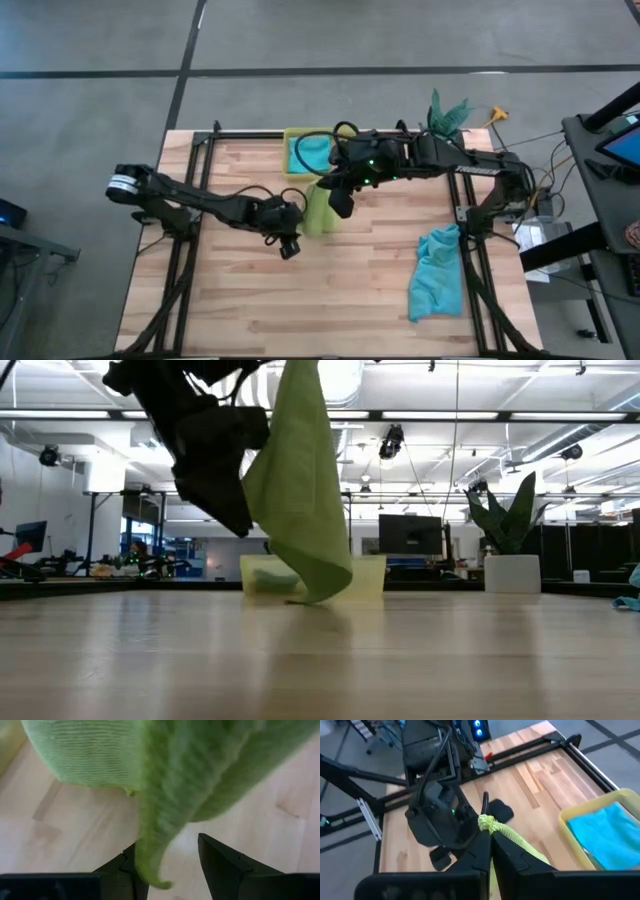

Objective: Fold microfiber towels
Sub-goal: Fold the green microfiber cloth

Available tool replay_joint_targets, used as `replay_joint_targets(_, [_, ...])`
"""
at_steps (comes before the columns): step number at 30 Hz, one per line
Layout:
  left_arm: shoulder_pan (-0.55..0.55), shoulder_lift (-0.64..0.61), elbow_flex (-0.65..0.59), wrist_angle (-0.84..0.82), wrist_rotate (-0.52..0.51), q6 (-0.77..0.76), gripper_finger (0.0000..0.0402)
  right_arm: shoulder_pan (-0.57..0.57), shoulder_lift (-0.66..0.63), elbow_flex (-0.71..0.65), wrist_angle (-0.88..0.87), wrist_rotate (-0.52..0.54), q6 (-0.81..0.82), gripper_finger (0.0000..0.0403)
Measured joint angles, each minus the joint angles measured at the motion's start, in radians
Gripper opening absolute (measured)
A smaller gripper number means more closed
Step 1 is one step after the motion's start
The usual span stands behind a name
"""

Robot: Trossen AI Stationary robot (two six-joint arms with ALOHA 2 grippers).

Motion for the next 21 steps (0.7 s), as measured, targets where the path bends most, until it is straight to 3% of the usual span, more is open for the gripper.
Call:
replay_joint_targets(7, [-0.002, -0.031, 0.000, 0.005, -0.045, -0.024, 0.0141, 0.000, 0.000, 0.025, -0.121, 0.006, -0.042, 0.0008])
replay_joint_targets(21, [-0.003, -0.132, -0.001, 0.015, -0.020, 0.075, 0.0141, -0.004, 0.000, 0.000, -0.100, 0.009, -0.045, 0.0008])
